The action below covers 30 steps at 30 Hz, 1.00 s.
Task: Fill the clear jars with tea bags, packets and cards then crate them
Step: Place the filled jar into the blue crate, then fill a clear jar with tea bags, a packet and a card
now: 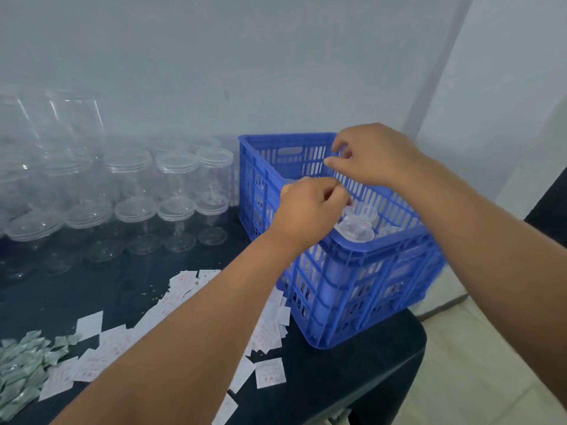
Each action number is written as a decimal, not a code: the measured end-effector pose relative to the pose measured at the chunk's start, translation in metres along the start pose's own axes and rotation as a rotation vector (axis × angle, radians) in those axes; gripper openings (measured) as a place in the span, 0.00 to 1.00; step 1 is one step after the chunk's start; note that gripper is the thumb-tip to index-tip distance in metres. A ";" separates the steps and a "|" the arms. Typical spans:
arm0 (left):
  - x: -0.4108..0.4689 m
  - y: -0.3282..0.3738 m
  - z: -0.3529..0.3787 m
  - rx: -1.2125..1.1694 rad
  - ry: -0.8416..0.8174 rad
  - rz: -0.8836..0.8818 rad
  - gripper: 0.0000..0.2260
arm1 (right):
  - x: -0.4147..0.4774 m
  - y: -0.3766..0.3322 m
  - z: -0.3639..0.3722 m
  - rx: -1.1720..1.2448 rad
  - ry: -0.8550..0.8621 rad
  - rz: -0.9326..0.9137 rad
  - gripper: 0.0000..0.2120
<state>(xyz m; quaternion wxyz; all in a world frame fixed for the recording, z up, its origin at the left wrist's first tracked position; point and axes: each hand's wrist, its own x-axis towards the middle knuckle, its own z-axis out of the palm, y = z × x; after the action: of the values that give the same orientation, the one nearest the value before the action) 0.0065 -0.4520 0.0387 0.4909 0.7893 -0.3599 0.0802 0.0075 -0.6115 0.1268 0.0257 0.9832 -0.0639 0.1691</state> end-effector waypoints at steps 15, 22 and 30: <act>-0.303 -0.144 -0.132 0.611 0.262 -0.409 0.15 | -0.160 -0.228 0.106 0.690 -0.163 -0.178 0.21; -0.345 -0.193 -0.166 0.590 0.340 -0.643 0.21 | -0.181 -0.320 0.173 0.861 -0.310 -0.133 0.20; -0.347 -0.209 -0.165 0.494 0.349 -0.607 0.18 | -0.215 -0.335 0.236 0.793 -0.154 -0.187 0.24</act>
<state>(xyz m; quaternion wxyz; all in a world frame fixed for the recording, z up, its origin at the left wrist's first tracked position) -0.0736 -0.0902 -0.1947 0.3422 0.9278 0.0070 0.1483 -0.0709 -0.2717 -0.1772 -0.3446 0.9283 0.0940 0.1036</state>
